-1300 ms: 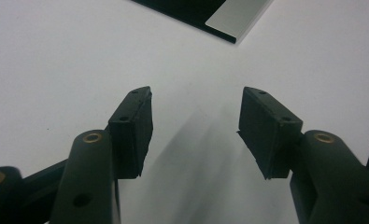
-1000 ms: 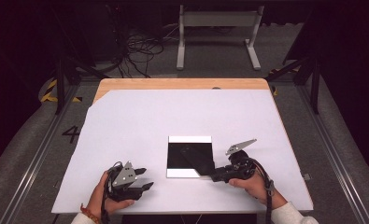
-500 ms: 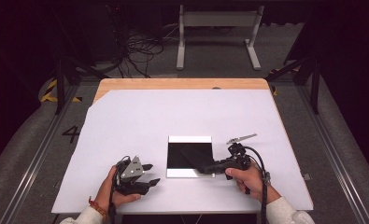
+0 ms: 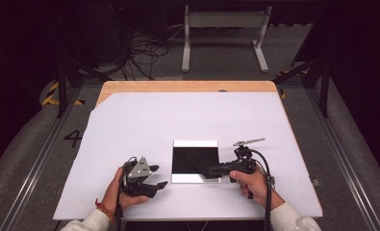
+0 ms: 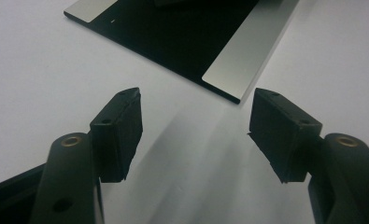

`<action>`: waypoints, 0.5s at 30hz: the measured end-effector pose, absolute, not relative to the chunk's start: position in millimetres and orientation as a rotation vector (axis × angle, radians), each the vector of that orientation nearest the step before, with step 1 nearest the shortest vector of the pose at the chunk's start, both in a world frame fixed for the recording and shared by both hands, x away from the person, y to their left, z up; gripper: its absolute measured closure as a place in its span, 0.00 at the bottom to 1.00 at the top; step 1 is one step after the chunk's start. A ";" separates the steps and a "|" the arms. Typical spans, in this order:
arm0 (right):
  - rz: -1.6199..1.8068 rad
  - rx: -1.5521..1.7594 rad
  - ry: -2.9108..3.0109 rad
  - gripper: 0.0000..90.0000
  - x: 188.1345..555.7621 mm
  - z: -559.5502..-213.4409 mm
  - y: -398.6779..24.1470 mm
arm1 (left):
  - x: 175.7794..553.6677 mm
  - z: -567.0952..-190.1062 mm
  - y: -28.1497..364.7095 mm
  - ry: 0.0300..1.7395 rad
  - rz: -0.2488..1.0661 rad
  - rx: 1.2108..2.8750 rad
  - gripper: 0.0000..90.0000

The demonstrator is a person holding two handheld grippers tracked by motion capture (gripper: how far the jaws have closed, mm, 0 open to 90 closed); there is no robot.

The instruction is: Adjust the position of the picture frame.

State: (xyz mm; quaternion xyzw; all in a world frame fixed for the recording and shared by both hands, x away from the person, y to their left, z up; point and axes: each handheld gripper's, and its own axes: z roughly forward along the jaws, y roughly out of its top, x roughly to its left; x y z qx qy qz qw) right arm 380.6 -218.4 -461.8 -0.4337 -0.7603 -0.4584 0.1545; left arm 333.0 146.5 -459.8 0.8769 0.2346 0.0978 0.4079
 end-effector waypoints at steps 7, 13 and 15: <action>-1.334 -1.231 -2.192 0.64 380.0 -463.1 -219.0 | 346.9 -461.0 140.7 0.668 0.197 2.166 0.28; -1.351 -1.203 -2.239 0.65 376.7 -459.1 -217.6 | 360.6 -462.8 132.1 0.713 0.148 2.136 0.24; -1.364 -1.186 -2.259 0.65 375.8 -458.2 -217.2 | 363.4 -463.6 129.8 0.721 0.134 2.133 0.24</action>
